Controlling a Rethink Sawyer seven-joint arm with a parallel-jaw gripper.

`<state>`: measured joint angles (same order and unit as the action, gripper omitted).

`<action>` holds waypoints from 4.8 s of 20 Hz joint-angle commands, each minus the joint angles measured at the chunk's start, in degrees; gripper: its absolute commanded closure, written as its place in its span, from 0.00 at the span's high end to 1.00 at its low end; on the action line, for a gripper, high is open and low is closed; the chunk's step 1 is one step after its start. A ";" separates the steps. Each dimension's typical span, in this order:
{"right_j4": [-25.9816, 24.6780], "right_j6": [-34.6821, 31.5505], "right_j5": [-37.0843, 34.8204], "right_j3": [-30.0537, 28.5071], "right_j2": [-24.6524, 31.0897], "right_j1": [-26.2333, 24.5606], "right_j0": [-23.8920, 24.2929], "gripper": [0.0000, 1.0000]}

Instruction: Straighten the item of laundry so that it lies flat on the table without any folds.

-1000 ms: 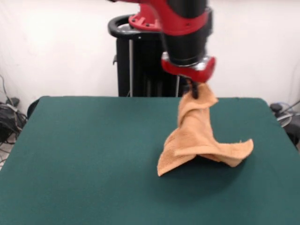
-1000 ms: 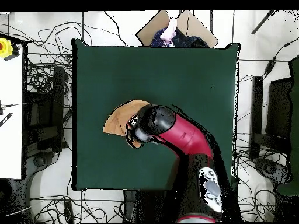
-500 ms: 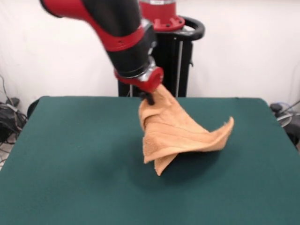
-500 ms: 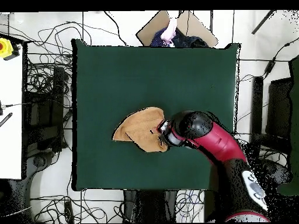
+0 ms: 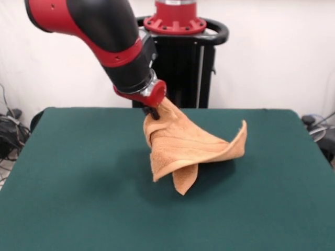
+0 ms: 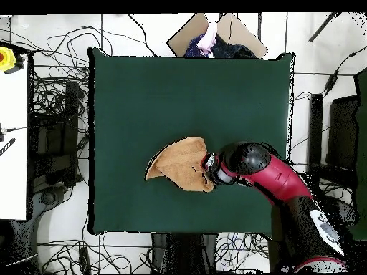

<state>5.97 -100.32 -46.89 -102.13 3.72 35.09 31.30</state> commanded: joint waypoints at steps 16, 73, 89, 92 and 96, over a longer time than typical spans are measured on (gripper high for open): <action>-12.81 8.37 -9.16 7.06 7.46 1.97 2.65 0.00; -18.82 -16.88 1.81 -3.35 6.42 11.46 -3.81 1.00; -13.23 -25.65 16.94 -4.97 -2.84 4.68 -15.26 1.00; -12.81 -25.62 19.39 -5.42 -3.86 3.73 -15.54 1.00; -11.66 -25.60 22.52 -7.09 -4.27 2.79 -15.68 1.00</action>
<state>-8.97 -109.49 -29.22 -104.56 2.19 41.11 16.63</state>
